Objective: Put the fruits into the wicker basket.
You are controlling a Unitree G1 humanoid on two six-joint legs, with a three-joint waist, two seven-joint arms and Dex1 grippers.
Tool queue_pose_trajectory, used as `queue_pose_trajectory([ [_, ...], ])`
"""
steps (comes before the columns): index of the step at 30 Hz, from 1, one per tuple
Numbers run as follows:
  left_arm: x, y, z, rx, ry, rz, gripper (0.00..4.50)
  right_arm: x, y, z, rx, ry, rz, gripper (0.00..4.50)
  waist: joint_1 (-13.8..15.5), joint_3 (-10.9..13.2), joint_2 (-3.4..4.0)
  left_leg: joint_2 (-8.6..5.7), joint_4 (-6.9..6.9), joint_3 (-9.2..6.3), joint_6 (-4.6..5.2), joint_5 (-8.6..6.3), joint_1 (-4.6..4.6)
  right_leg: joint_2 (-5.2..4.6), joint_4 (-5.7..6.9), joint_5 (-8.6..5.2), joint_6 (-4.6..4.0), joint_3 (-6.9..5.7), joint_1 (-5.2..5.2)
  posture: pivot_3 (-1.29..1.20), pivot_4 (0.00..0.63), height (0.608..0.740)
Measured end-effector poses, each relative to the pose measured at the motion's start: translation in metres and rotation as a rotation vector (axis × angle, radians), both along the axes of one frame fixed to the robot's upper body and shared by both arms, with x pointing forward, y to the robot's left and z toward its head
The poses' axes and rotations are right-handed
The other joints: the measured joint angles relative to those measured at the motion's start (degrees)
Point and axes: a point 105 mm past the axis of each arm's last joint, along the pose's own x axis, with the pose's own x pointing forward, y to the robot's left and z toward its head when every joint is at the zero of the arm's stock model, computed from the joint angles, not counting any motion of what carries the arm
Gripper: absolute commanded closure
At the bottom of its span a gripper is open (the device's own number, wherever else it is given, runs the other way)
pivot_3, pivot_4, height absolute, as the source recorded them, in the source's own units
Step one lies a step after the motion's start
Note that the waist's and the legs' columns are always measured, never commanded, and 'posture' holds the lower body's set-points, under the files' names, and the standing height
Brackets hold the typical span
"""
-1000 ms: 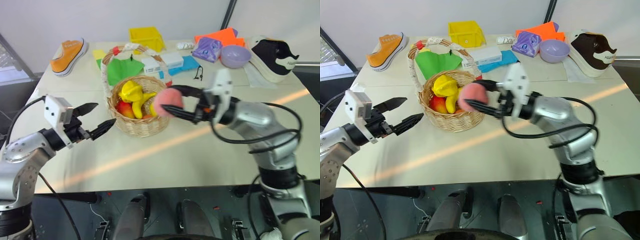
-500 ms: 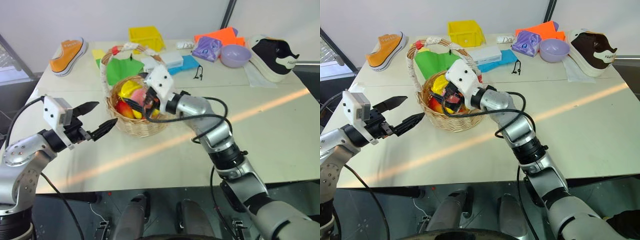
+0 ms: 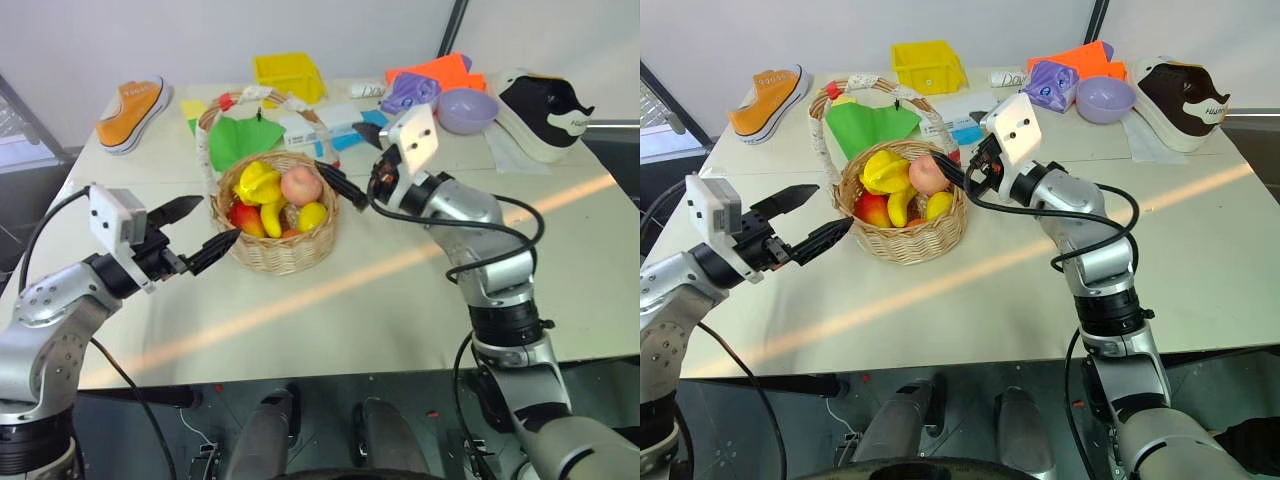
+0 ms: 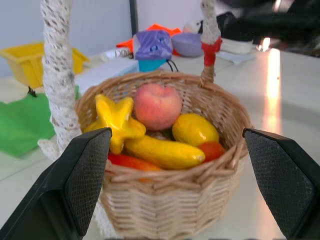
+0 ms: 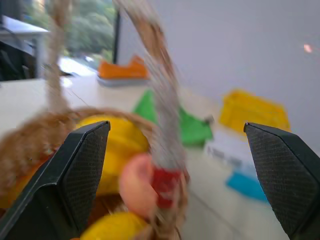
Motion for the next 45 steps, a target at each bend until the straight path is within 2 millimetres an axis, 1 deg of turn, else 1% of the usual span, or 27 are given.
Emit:
queue_pose_trajectory([
  [2,0.001,-0.005,0.001,-0.018,-0.003,-0.017,0.00,0.008,0.006,-0.006,0.026,0.040,-0.001,0.81,-0.01,0.00,0.00,0.00,0.00,0.01,0.00,0.01,0.00,0.01,0.03,0.00,0.01,0.02,0.01,0.00,0.150,0.740],
  [4,0.001,-0.009,0.000,-0.027,-0.001,-0.030,0.00,0.012,0.007,-0.008,0.030,0.050,-0.008,1.68,0.09,0.00,0.00,0.00,0.01,0.01,-0.01,0.02,0.00,0.02,0.03,0.01,0.01,0.02,0.00,0.00,0.150,0.740],
  [7,0.002,-0.009,0.000,-0.027,0.001,-0.025,0.00,0.013,0.005,-0.006,0.045,0.050,-0.016,3.23,0.19,0.00,0.00,-0.01,0.02,0.01,-0.01,0.01,0.00,0.02,0.02,0.01,0.01,0.02,-0.01,0.00,0.150,0.740],
  [8,0.002,-0.010,0.000,-0.027,0.002,-0.024,0.00,0.013,0.004,-0.005,0.052,0.054,-0.017,3.92,0.15,0.00,0.00,-0.01,0.02,0.01,-0.01,0.01,0.00,0.02,0.03,0.01,0.01,0.02,-0.01,0.00,0.150,0.740],
  [10,0.002,-0.010,-0.001,-0.028,0.002,-0.022,0.00,0.013,0.000,-0.005,0.064,0.062,-0.023,4.46,0.13,0.00,0.00,-0.01,0.01,0.01,-0.01,0.01,0.00,0.02,0.03,0.01,0.01,0.02,-0.01,0.00,0.150,0.740],
  [12,0.002,-0.010,-0.001,-0.029,0.002,-0.021,0.00,0.013,-0.005,-0.004,0.069,0.060,-0.034,4.46,0.18,0.00,0.01,-0.01,0.01,0.01,-0.01,0.01,-0.01,0.02,0.02,0.01,0.01,0.02,-0.02,0.00,0.150,0.740],
  [13,0.002,-0.011,-0.001,-0.030,0.003,-0.024,0.00,0.011,-0.013,-0.002,0.068,0.050,-0.048,4.46,0.33,0.00,0.01,-0.01,0.01,0.01,-0.01,0.01,-0.02,0.01,0.02,0.01,0.01,0.02,-0.03,0.00,0.150,0.740],
  [15,0.002,-0.015,-0.003,-0.030,0.010,-0.038,0.00,0.010,-0.035,0.004,0.063,0.022,-0.099,4.46,0.67,0.01,0.00,-0.04,0.03,0.01,-0.01,0.01,-0.03,-0.01,-0.03,0.00,0.01,0.02,-0.01,0.00,0.150,0.740],
  [17,0.003,-0.023,-0.004,-0.040,0.014,-0.065,0.00,0.011,-0.077,0.011,0.054,-0.009,-0.213,4.46,1.30,0.01,0.00,-0.06,0.08,0.02,0.00,0.01,-0.04,-0.02,-0.06,0.00,0.00,0.02,0.03,0.00,0.150,0.740],
  [19,0.003,-0.029,-0.006,-0.042,0.020,-0.089,0.00,0.010,-0.120,0.014,0.047,-0.024,-0.339,4.46,1.69,0.01,0.00,-0.06,0.08,0.04,0.00,0.00,-0.05,-0.04,-0.08,0.00,0.00,0.03,0.05,0.00,0.150,0.740],
  [21,0.005,-0.039,-0.006,-0.052,0.022,-0.126,0.00,0.004,-0.169,0.014,0.021,-0.040,-0.491,4.46,1.95,0.01,0.00,-0.07,0.09,0.06,0.02,0.01,-0.11,-0.05,-0.08,0.00,0.00,0.03,0.13,0.00,0.150,0.740],
  [22,0.006,-0.043,-0.007,-0.055,0.024,-0.141,0.00,0.002,-0.187,0.014,0.010,-0.043,-0.555,4.46,1.83,0.01,0.00,-0.07,0.09,0.11,0.02,0.01,-0.12,-0.06,-0.07,0.00,0.00,0.06,0.21,0.00,0.150,0.740],
  [23,0.007,-0.048,-0.006,-0.060,0.023,-0.162,0.00,-0.002,-0.213,0.011,0.000,-0.037,-0.642,4.46,1.72,0.01,0.00,-0.06,0.09,0.16,0.03,0.02,-0.11,-0.06,-0.07,0.00,0.00,0.10,0.19,0.00,0.150,0.740],
  [24,0.008,-0.053,-0.006,-0.064,0.022,-0.183,0.00,-0.005,-0.234,0.009,0.008,-0.036,-0.717,4.46,1.64,0.01,0.01,-0.05,0.08,0.18,0.04,0.02,-0.10,-0.05,-0.05,0.00,0.00,0.11,0.19,0.00,0.150,0.740],
  [26,0.011,-0.064,-0.004,-0.073,0.018,-0.223,0.00,-0.011,-0.269,0.007,0.031,-0.036,-0.842,4.46,1.39,0.00,0.03,0.00,0.09,0.24,0.05,0.03,-0.06,-0.01,-0.02,0.00,0.00,0.14,0.21,0.00,0.150,0.740],
  [28,0.012,-0.071,-0.005,-0.080,0.018,-0.243,0.00,-0.016,-0.291,0.007,0.046,-0.046,-0.926,4.46,0.92,-0.01,0.06,0.03,0.08,0.32,0.06,0.03,-0.03,0.01,0.02,0.00,0.01,0.21,0.20,0.00,0.150,0.740],
  [29,0.013,-0.074,-0.004,-0.085,0.019,-0.256,0.00,-0.018,-0.299,0.006,0.055,-0.048,-0.960,4.46,0.75,-0.01,0.06,0.04,0.08,0.32,0.06,0.04,-0.03,0.03,0.04,0.00,0.01,0.21,0.19,0.00,0.150,0.740],
  [31,0.015,-0.078,-0.004,-0.091,0.016,-0.269,0.00,-0.019,-0.307,0.002,0.063,-0.044,-0.994,3.38,0.22,-0.01,0.07,0.05,0.09,0.33,0.07,0.04,-0.03,0.04,0.05,0.00,0.01,0.21,0.20,0.00,0.150,0.740],
  [32,0.016,-0.079,-0.004,-0.089,0.014,-0.273,0.00,-0.019,-0.310,-0.001,0.063,-0.037,-1.003,3.07,0.09,-0.01,0.07,0.05,0.10,0.33,0.07,0.04,-0.03,0.05,0.05,0.00,0.02,0.21,0.21,0.00,0.150,0.740],
  [33,0.016,-0.079,-0.005,-0.087,0.015,-0.273,0.00,-0.020,-0.312,-0.003,0.066,-0.032,-1.007,2.48,0.02,-0.01,0.07,0.05,0.11,0.33,0.07,0.04,-0.03,0.05,0.06,0.01,0.02,0.21,0.21,0.00,0.150,0.740],
  [35,0.017,-0.080,-0.007,-0.080,0.021,-0.275,0.00,-0.021,-0.313,-0.005,0.066,-0.026,-1.006,1.55,0.08,-0.01,0.07,0.06,0.13,0.32,0.08,0.05,-0.03,0.07,0.07,0.01,0.02,0.21,0.23,0.00,0.150,0.740],
  [36,0.017,-0.080,-0.008,-0.080,0.024,-0.275,0.00,-0.023,-0.313,-0.006,0.054,-0.028,-1.005,1.01,0.15,-0.01,0.07,0.06,0.14,0.31,0.08,0.05,-0.03,0.07,0.07,0.01,0.02,0.21,0.23,0.00,0.150,0.740],
  [37,0.018,-0.079,-0.009,-0.080,0.027,-0.275,0.00,-0.025,-0.312,-0.007,0.042,-0.031,-1.004,0.61,0.20,-0.01,0.07,0.06,0.16,0.31,0.09,0.04,-0.03,0.07,0.07,0.00,0.03,0.21,0.24,0.00,0.150,0.740],
  [40,0.018,-0.077,-0.013,-0.076,0.042,-0.270,0.00,-0.035,-0.308,-0.007,-0.036,-0.061,-0.971,0.61,0.44,-0.01,0.07,0.03,0.18,0.31,0.11,0.02,-0.05,0.05,0.05,0.00,0.03,0.21,0.26,0.00,0.150,0.740],
  [42,0.019,-0.069,-0.018,-0.072,0.059,-0.243,0.00,-0.043,-0.302,-0.011,-0.088,-0.069,-0.923,0.61,0.40,-0.01,0.07,0.04,0.21,0.30,0.14,0.00,-0.02,0.05,0.03,-0.01,0.04,0.20,0.32,0.00,0.150,0.740],
  [45,0.019,-0.056,-0.028,-0.050,0.083,-0.192,0.00,-0.060,-0.300,-0.026,-0.147,-0.037,-0.858,0.61,0.43,-0.01,0.08,0.03,0.21,0.29,0.16,-0.01,0.03,0.02,0.00,-0.01,0.03,0.21,0.38,0.00,0.150,0.740],
])
